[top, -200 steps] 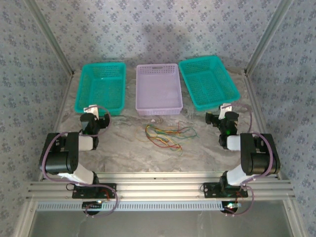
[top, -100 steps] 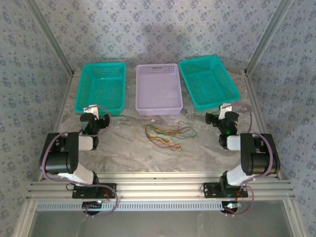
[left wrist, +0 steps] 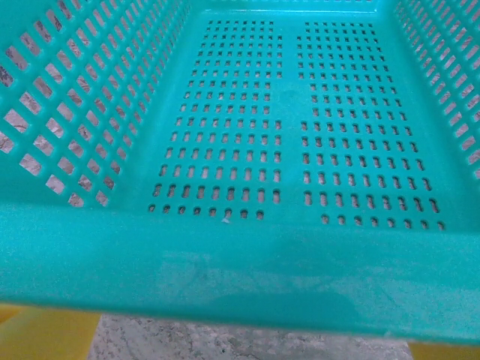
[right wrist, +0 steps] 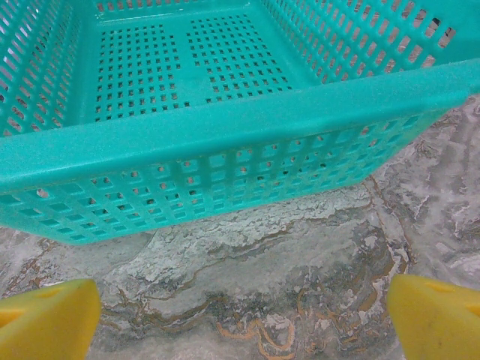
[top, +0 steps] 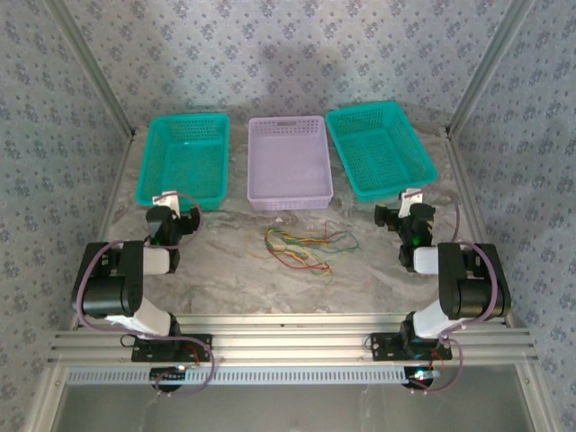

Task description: Untangle the cables

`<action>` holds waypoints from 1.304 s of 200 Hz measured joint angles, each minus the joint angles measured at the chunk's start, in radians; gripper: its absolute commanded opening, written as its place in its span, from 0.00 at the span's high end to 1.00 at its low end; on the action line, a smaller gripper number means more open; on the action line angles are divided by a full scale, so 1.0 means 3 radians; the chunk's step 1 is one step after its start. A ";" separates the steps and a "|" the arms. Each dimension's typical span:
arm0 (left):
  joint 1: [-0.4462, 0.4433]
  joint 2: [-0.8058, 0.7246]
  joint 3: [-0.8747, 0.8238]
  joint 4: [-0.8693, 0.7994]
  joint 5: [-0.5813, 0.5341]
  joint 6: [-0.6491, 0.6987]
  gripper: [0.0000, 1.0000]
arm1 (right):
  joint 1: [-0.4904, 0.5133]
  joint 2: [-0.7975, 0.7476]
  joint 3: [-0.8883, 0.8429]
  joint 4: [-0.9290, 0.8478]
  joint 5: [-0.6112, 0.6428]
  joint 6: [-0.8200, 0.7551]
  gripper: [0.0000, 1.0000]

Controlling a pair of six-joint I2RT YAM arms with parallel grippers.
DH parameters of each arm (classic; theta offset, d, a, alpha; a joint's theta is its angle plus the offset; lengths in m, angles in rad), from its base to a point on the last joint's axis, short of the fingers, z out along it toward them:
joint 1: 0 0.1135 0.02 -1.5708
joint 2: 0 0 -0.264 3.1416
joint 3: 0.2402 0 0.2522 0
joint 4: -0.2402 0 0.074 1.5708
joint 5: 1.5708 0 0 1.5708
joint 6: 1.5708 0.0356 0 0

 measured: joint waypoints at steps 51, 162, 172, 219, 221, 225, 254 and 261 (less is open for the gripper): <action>-0.0001 0.0000 0.0000 0.0000 0.0000 0.0000 0.00 | 0.0052 -0.0195 0.0053 -0.0287 0.0116 -0.0005 0.00; -0.0089 -0.0898 0.0028 -0.0572 -0.0132 -0.0011 0.00 | 0.0322 -0.2116 0.0579 -0.1862 0.0727 0.0759 0.00; -0.0134 -0.1022 0.0031 -0.0601 -0.0169 -0.0045 0.00 | 0.0271 -0.2233 0.0627 -0.2056 0.0772 0.1006 0.00; -0.0183 -0.1425 0.0689 -0.1801 -0.0443 -0.0632 0.00 | 0.0029 -0.2349 0.0684 -0.2352 0.0364 0.1606 0.00; -0.0183 -0.1451 0.0702 -0.1818 -0.0444 -0.0657 0.00 | 0.0027 -0.2342 0.0688 -0.2358 0.0345 0.1620 0.00; -0.0183 -0.1502 0.0715 -0.1843 -0.0440 -0.0693 0.00 | 0.0020 -0.2331 0.0697 -0.2364 0.0304 0.1652 0.00; -0.0198 -0.1963 0.0704 -0.2104 -0.0440 -0.1100 0.00 | -0.0017 -0.2201 0.0805 -0.2419 -0.0084 0.1911 0.00; -0.0201 -0.2070 0.0704 -0.2191 -0.0443 -0.1232 0.00 | -0.0017 -0.2176 0.0843 -0.2466 -0.0153 0.1990 0.00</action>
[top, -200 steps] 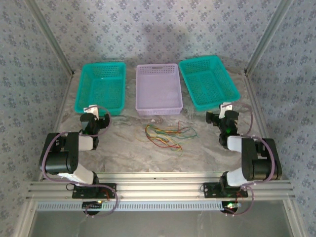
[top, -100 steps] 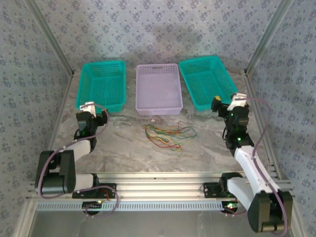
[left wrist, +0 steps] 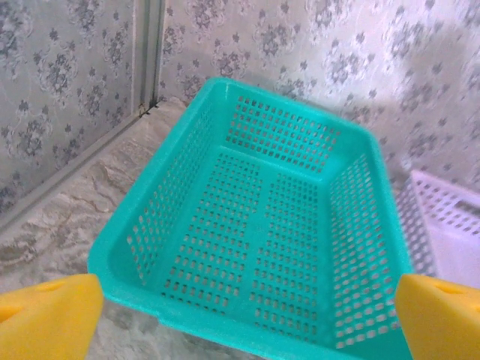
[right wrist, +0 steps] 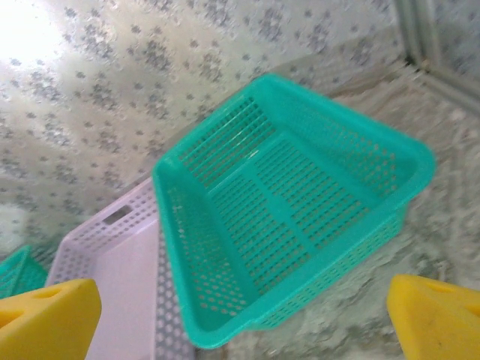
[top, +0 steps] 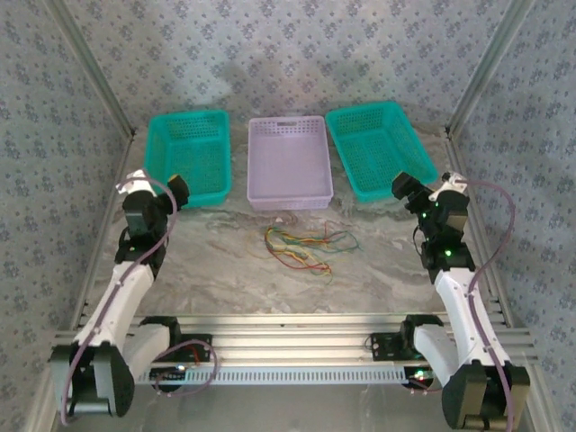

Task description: Untangle the cables

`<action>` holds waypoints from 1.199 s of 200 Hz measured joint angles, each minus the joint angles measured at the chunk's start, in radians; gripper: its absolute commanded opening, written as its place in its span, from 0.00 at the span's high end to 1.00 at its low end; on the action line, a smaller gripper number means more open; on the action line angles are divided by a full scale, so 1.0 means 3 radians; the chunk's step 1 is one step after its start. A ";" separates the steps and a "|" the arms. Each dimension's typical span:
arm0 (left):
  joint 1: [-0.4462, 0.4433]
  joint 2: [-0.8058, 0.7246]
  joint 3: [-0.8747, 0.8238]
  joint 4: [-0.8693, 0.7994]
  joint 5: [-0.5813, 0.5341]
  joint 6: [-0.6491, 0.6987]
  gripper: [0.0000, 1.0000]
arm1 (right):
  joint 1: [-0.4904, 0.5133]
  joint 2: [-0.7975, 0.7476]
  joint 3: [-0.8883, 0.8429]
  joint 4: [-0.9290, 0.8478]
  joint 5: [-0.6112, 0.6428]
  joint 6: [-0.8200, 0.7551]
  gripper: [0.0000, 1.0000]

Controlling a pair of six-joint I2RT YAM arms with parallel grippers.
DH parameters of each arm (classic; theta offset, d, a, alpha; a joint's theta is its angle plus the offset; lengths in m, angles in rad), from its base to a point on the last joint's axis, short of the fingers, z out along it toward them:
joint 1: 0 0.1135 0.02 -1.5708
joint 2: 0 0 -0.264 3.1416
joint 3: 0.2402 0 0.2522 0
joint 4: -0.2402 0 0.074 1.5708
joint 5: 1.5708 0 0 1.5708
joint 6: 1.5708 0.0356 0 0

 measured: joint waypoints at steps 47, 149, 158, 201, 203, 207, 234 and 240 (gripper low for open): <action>0.0036 -0.0392 0.0127 -0.0760 0.0085 -0.0741 0.00 | 0.0089 -0.0024 -0.0061 0.0005 -0.0256 0.0186 0.00; -0.0486 0.0069 0.0993 -0.2326 0.0699 -0.0467 0.00 | 0.1457 0.0184 0.0022 -0.0537 0.0289 -0.0361 0.00; -0.0660 0.0069 0.0993 -0.2431 0.0646 -0.0453 0.00 | 0.1535 0.0203 0.0022 -0.0584 0.0289 -0.0388 0.00; -0.1194 0.0134 0.0993 -0.2719 0.0497 -0.0492 0.00 | 0.1915 0.0277 -0.0020 -0.0764 0.0212 -0.0409 0.00; -0.1207 0.0139 0.0993 -0.2724 0.0491 -0.0496 0.00 | 0.1933 0.0278 -0.0025 -0.0764 0.0210 -0.0409 0.00; -0.1265 0.0165 0.0993 -0.2742 0.0459 -0.0510 0.00 | 0.1981 0.0285 -0.0042 -0.0768 0.0211 -0.0408 0.00; -0.1667 0.0392 0.0992 -0.2772 0.0348 -0.0637 0.01 | 0.2186 0.0360 -0.0149 -0.0804 0.0201 -0.0408 0.00; -0.1734 0.0436 0.0992 -0.2767 0.0333 -0.0661 0.01 | 0.2210 0.0384 -0.0163 -0.0807 0.0201 -0.0409 0.00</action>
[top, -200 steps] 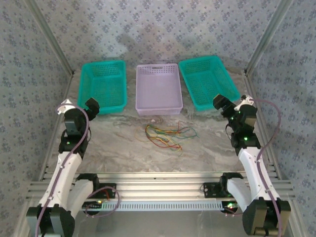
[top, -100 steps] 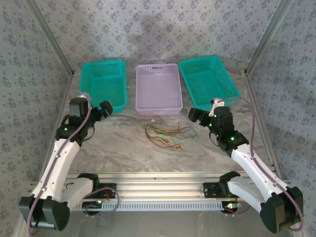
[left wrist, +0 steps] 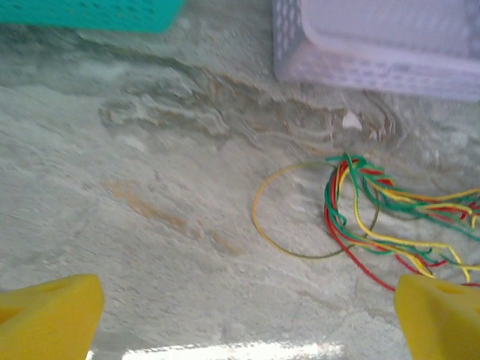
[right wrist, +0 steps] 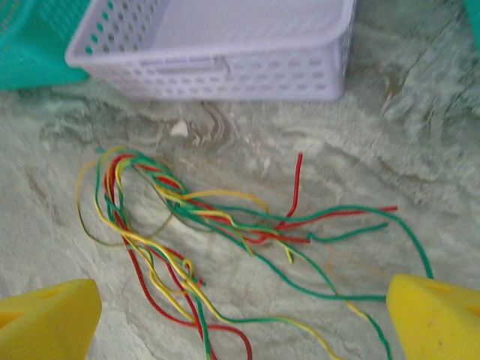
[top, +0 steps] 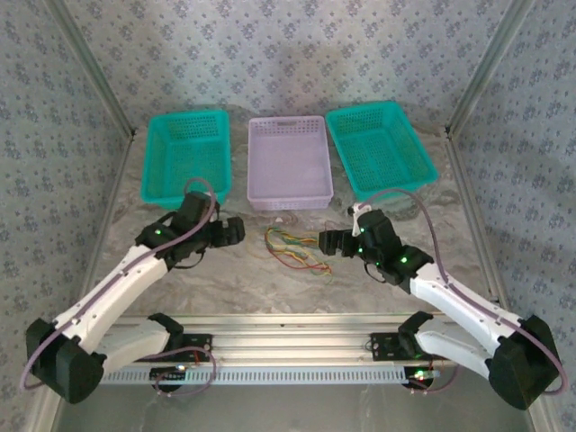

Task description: Untangle the cables

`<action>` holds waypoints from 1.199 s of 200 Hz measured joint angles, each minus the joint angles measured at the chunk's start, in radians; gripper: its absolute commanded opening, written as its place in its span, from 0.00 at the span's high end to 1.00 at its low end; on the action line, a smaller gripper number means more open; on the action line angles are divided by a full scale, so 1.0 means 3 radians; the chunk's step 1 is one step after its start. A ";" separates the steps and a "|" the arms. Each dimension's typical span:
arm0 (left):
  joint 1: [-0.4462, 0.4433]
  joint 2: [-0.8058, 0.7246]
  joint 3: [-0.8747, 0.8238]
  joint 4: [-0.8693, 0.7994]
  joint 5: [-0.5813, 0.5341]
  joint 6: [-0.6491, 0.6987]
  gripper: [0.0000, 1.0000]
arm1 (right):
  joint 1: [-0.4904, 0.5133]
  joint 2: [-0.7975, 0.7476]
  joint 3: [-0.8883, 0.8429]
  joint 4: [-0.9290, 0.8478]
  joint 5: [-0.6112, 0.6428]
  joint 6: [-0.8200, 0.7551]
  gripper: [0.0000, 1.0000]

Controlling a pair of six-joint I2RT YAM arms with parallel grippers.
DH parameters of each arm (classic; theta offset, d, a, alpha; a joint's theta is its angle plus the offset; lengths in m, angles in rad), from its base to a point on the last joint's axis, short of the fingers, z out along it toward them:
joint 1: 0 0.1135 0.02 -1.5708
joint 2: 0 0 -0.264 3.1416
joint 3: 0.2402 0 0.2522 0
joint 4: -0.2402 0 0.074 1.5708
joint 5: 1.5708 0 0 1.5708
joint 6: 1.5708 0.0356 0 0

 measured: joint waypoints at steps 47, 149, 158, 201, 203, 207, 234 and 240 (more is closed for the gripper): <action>-0.0505 0.0710 0.0006 0.0294 -0.0083 -0.0285 0.02 | 0.0085 0.0211 -0.0047 0.0037 0.0000 -0.0003 0.00; -0.0772 0.1597 0.0263 0.0778 -0.0058 -0.0484 0.15 | 0.0336 0.0341 -0.0189 0.0312 -0.0332 -0.0198 0.26; -0.0772 0.1644 0.0276 0.0818 -0.0056 -0.0486 0.16 | 0.0351 0.0392 -0.0189 0.0315 -0.0345 -0.0191 0.27; -0.0772 0.1750 0.0290 0.0895 -0.0055 -0.0506 0.20 | 0.0413 0.0685 -0.0177 0.0291 -0.0345 -0.0173 0.43; -0.0772 0.1750 0.0290 0.0899 -0.0056 -0.0507 0.20 | 0.0417 0.0703 -0.0174 0.0286 -0.0346 -0.0183 0.43; -0.0772 0.1750 0.0290 0.0912 -0.0056 -0.0509 0.21 | 0.0426 0.0735 -0.0163 0.0280 -0.0345 -0.0174 0.44; -0.0772 0.1750 0.0290 0.0961 -0.0055 -0.0510 0.22 | 0.0479 0.0924 -0.0067 0.0258 -0.0340 -0.0173 0.56; -0.0772 0.1750 0.0290 0.0969 -0.0055 -0.0511 0.22 | 0.0492 0.0969 -0.0038 0.0256 -0.0334 -0.0170 0.59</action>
